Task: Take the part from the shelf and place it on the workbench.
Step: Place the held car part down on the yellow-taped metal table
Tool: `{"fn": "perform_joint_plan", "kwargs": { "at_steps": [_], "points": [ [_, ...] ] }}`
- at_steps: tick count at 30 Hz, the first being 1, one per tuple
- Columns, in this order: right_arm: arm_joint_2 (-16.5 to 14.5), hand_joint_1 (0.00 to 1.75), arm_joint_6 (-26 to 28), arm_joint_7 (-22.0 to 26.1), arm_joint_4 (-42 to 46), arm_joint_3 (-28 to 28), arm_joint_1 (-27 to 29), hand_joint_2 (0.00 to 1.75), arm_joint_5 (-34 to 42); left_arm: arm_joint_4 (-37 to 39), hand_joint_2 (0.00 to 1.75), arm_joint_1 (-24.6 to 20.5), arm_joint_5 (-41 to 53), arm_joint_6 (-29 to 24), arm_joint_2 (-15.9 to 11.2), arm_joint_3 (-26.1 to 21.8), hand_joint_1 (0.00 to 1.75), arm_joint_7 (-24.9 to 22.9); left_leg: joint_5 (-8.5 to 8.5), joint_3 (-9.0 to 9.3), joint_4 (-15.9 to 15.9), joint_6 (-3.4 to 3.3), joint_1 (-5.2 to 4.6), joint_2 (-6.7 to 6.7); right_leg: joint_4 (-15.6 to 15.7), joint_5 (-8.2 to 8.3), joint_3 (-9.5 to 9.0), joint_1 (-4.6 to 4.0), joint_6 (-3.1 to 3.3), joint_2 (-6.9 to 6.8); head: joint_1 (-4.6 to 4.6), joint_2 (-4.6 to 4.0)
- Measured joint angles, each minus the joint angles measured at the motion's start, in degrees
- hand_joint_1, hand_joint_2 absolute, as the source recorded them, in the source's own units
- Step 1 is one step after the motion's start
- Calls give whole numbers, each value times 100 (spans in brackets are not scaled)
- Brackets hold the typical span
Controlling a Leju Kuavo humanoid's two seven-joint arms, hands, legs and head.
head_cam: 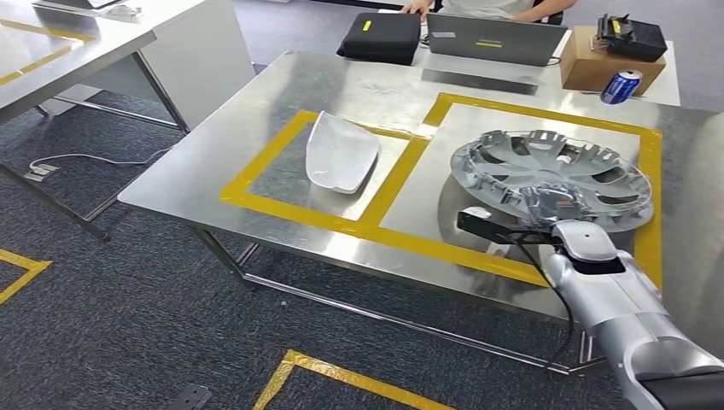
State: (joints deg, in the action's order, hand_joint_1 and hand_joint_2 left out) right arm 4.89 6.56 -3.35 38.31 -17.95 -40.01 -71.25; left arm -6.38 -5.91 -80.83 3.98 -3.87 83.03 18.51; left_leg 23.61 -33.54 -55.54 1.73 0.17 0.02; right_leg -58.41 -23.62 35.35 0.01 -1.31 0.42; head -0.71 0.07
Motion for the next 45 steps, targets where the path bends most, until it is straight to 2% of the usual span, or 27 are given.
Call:
{"fn": "perform_joint_plan", "kwargs": {
  "at_steps": [4,9,16,21,27,32,39,45],
  "points": [
    [-478,175,-105,44,-77,-440,-224,175,71,0,175,-36,90,101,0,62,0,248,-10,-23,-1,0,-3,-16,5,28,35,3,-2,24,-5,0],
    [-759,175,-429,6,-195,-802,-389,175,437,0,175,-24,39,150,13,85,0,204,-31,-67,-2,-12,-3,2,10,37,66,4,-9,-4,-4,0],
    [-830,175,-1047,-1122,-737,-918,-837,175,751,0,175,8,-49,30,15,85,0,-75,-42,-122,-2,-17,-7,4,30,50,115,6,-23,-8,-3,0],
    [-635,175,-1133,-1490,-935,-915,-1005,175,779,0,175,25,-108,22,17,85,0,-149,-49,-162,-3,-17,-9,4,42,56,163,9,-31,-2,-5,0],
    [163,175,-975,-1660,-962,-682,-856,175,836,-2,175,81,-63,21,46,87,0,-159,-45,-169,-1,-25,15,68,57,42,138,-22,-39,-74,1,0],
    [446,175,-929,-1652,-949,-506,-677,175,877,-2,175,102,-2,22,48,92,0,-88,-33,-155,-2,-30,20,48,70,55,130,-20,-35,-37,-3,0],
    [462,175,-1110,-1318,-745,-401,-625,175,679,-2,175,61,118,-14,69,165,0,265,-67,-157,-2,-22,20,46,64,87,131,-21,-20,-34,-2,0],
    [103,175,-1203,-971,-699,-535,-783,175,436,-2,175,31,15,-2,70,173,0,70,-79,-153,-2,-14,20,9,61,107,140,-22,-13,1,-3,0]
  ]
}}
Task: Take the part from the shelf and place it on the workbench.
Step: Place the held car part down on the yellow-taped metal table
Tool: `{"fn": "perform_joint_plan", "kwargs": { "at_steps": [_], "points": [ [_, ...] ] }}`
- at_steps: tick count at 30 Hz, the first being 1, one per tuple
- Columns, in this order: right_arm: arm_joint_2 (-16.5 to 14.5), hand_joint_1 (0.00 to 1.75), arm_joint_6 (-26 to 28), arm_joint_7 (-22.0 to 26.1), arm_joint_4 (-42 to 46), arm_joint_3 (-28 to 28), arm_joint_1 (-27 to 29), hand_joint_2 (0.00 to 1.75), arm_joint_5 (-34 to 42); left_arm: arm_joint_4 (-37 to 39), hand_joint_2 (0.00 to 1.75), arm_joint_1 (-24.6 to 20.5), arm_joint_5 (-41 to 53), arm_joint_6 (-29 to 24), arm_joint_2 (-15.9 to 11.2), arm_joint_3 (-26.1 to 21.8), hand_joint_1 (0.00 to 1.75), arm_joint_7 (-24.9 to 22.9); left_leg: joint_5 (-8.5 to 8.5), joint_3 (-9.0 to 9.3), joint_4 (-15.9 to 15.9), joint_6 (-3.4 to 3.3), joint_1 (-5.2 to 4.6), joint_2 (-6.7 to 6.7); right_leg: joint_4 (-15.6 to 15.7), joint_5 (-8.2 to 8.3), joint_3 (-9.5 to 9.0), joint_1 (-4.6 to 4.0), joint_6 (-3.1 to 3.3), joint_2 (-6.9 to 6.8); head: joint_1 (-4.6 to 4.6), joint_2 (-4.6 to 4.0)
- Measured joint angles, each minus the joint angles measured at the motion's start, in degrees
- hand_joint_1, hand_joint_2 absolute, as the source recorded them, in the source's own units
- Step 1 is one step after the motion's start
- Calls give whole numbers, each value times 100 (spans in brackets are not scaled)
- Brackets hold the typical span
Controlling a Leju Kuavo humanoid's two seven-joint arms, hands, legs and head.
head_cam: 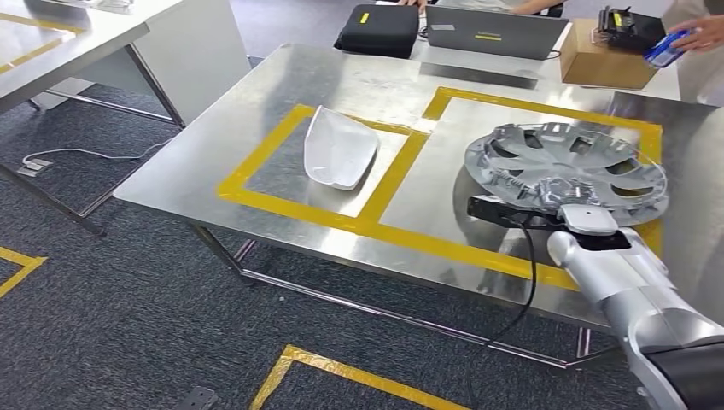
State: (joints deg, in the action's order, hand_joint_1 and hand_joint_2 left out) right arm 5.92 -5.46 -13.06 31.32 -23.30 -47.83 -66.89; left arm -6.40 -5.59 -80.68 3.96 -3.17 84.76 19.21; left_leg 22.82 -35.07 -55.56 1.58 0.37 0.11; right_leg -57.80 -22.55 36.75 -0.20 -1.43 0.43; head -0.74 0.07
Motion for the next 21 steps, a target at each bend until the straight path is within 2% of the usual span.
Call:
{"fn": "perform_joint_plan", "kwargs": {
  "at_steps": [4,12,21],
  "points": [
    [-190,175,-2,56,0,-144,-110,175,-67,0,175,-4,-8,1,0,0,0,-46,-10,-3,0,-7,0,3,0,3,-1,0,-3,-14,0,0],
    [-338,175,15,50,-15,-277,-266,175,-143,0,175,-4,-8,7,-1,2,0,-87,-13,-6,-1,-11,-6,5,1,18,-6,8,-4,-20,2,0],
    [-784,175,-16,71,-255,-426,-524,175,-110,0,175,-22,13,135,4,22,0,95,-22,-3,-1,-13,-10,1,1,21,1,12,-2,-10,1,0]
  ]
}}
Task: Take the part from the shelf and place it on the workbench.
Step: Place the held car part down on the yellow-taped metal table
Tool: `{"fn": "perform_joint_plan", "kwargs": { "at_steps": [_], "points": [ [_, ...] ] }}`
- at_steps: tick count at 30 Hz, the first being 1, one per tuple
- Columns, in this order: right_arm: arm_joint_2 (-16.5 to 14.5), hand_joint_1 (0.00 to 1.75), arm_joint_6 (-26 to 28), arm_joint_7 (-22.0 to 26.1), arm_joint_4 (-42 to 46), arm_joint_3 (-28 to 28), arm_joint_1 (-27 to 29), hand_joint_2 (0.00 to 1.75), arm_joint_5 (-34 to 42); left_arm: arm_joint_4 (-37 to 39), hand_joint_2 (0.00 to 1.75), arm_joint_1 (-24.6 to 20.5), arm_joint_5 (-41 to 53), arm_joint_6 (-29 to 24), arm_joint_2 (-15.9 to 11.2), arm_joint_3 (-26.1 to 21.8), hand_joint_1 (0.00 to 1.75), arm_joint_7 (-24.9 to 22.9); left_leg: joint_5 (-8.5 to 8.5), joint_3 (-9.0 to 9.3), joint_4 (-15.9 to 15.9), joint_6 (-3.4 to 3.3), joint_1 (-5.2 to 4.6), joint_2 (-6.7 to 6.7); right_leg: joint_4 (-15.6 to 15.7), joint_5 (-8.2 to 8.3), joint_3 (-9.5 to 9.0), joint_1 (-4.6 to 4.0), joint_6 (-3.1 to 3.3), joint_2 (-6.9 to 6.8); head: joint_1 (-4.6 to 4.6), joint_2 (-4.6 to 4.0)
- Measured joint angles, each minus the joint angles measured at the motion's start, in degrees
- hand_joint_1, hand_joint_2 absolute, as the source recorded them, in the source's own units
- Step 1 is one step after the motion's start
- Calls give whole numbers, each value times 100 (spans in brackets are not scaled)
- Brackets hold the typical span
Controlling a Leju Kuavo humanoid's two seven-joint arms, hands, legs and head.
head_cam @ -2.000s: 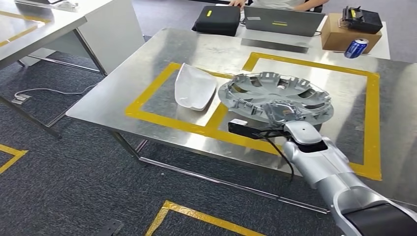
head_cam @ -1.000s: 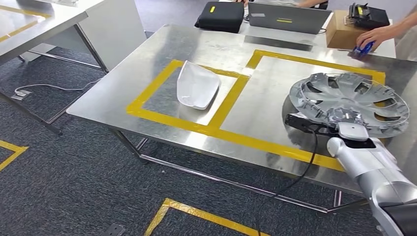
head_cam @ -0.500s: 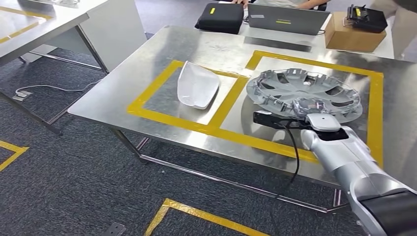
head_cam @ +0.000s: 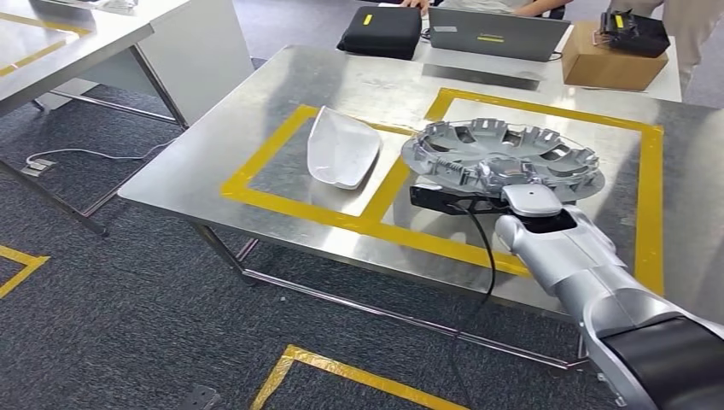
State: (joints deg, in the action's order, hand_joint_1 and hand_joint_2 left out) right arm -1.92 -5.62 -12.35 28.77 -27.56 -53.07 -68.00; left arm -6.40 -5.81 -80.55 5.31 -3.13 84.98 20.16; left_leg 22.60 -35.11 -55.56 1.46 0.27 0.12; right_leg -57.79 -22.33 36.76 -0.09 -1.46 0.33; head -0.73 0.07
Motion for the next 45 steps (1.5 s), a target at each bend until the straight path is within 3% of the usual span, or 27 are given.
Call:
{"fn": "perform_joint_plan", "kwargs": {
  "at_steps": [2,6,13,17,28,36,40,45],
  "points": [
    [-38,175,-34,-80,-65,-31,-49,175,-33,0,175,-1,14,0,1,14,0,-10,-1,0,0,-1,0,0,0,0,-1,0,0,-1,-1,0],
    [-57,0,-93,-207,-182,-83,-102,0,-66,0,175,-3,69,1,1,34,0,-78,-3,0,0,-3,-1,1,0,3,-3,1,-2,-2,1,0],
    [-75,0,-122,-270,-338,-109,-124,0,-64,0,175,-19,65,-5,5,57,0,-85,-4,-1,0,-6,-6,1,2,7,-4,5,-6,-4,1,0],
    [-76,0,-125,-280,-405,-112,-139,0,-73,0,0,-20,56,8,6,59,0,-72,-5,-1,0,-7,-6,1,1,9,-4,5,-4,-3,-1,0],
    [-113,0,-269,-480,-534,-114,-287,0,-108,0,0,-22,-32,43,9,57,0,-85,-7,0,0,-10,-6,1,1,10,-3,5,-4,-2,0,0],
    [0,0,32,28,-476,27,-597,0,360,0,0,-3,-186,68,7,52,0,19,-11,0,-1,-7,-8,1,3,13,-2,7,-6,-3,0,0],
    [565,0,-7,185,244,102,-692,0,690,0,0,50,-338,98,7,17,0,91,-14,-3,-9,-11,-13,12,6,12,-3,11,-10,-23,-2,0],
    [1966,0,-757,-41,1909,237,-649,0,1459,0,0,183,-444,149,16,-20,0,79,-8,-14,-20,-30,-24,58,18,7,0,20,-20,-64,-2,0]
  ]
}}
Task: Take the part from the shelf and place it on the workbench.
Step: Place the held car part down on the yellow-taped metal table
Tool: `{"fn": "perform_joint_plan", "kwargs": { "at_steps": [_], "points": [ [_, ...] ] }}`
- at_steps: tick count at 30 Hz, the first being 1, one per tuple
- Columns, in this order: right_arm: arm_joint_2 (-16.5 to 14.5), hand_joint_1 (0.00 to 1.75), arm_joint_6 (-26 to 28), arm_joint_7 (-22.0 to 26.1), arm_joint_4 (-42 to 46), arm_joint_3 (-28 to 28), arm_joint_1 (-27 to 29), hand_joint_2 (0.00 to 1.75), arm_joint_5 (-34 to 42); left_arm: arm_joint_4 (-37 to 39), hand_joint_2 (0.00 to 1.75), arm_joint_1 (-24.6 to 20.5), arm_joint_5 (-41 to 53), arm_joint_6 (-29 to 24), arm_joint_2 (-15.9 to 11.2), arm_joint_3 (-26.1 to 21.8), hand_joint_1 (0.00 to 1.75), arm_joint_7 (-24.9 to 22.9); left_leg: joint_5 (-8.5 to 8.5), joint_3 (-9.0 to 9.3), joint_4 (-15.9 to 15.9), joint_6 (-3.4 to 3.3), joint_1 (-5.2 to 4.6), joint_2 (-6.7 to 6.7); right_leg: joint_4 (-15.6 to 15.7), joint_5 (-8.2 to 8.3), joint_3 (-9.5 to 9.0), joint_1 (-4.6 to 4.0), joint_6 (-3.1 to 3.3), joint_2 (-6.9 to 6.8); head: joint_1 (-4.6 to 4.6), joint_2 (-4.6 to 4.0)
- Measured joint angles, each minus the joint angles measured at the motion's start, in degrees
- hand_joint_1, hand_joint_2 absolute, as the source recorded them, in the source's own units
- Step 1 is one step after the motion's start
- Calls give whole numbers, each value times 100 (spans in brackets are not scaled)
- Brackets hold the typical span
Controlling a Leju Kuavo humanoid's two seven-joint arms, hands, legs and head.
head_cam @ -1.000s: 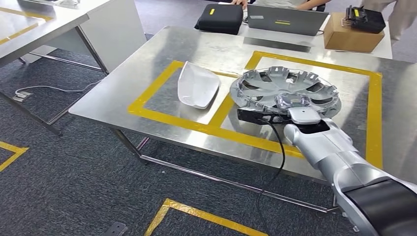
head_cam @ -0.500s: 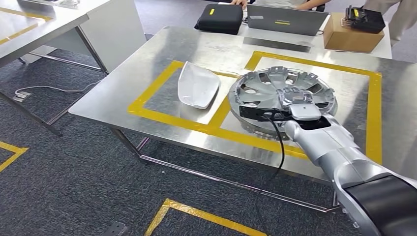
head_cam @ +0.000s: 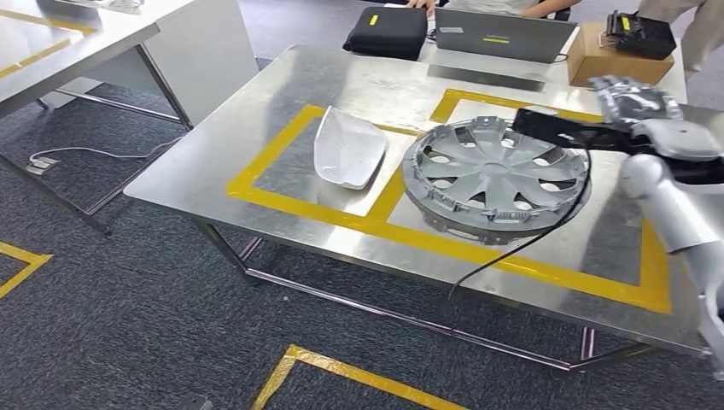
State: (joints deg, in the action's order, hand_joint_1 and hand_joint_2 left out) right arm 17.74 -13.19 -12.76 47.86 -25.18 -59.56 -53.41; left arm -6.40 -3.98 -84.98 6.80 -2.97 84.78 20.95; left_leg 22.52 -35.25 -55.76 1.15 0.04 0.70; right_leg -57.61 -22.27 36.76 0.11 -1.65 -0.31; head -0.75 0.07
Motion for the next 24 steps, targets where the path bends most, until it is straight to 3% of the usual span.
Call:
{"fn": "perform_joint_plan", "kwargs": {
  "at_steps": [3,7,9,11,14,16,18,21,24],
  "points": [
    [1191,0,-118,-158,1123,313,425,0,979,0,0,49,-49,-60,41,-13,0,102,25,14,-19,-33,4,35,20,-32,-32,-5,-40,-38,0,0],
    [2885,0,-19,-166,2820,1687,2143,0,2088,0,0,166,-144,-93,108,-57,0,242,64,22,-24,-68,9,81,33,-68,-107,-9,-84,-85,28,0],
    [3397,0,6,-122,3607,2736,3235,0,2288,0,0,199,-196,-77,136,-79,0,308,86,26,-24,-63,4,78,34,-75,-103,-5,-82,-71,37,0],
    [3587,0,31,57,4215,3863,4209,0,2451,1,0,209,-233,-163,182,-113,0,271,113,39,-24,-63,-1,57,34,-84,-104,0,-78,-47,39,0],
    [3395,0,-312,749,4901,5818,5314,0,2755,2,0,266,-153,-419,313,-139,0,-17,131,55,-23,-77,-11,48,35,-107,-114,9,-84,-42,35,0],
    [3008,0,-879,1240,5263,7309,5679,0,2963,2,0,331,-114,-532,408,-138,0,-134,134,58,-23,-82,-11,62,35,-123,-125,8,-89,-64,38,0],
    [2504,0,-1108,1433,5574,8621,5991,0,3257,2,0,371,-108,-630,501,-137,0,-170,138,63,-23,-85,-7,75,37,-138,-142,3,-94,-84,38,0],
    [1536,0,-479,1421,5928,9905,6513,0,3824,2,0,384,-108,-704,614,-138,0,-189,161,87,-23,-80,1,83,39,-155,-172,-6,-87,-87,41,0],
    [456,0,157,1460,6019,10606,6730,0,4042,3,0,382,-90,-699,654,-139,0,-205,217,125,-37,-106,-10,38,47,-159,-196,12,-98,-30,35,0]
  ]
}}
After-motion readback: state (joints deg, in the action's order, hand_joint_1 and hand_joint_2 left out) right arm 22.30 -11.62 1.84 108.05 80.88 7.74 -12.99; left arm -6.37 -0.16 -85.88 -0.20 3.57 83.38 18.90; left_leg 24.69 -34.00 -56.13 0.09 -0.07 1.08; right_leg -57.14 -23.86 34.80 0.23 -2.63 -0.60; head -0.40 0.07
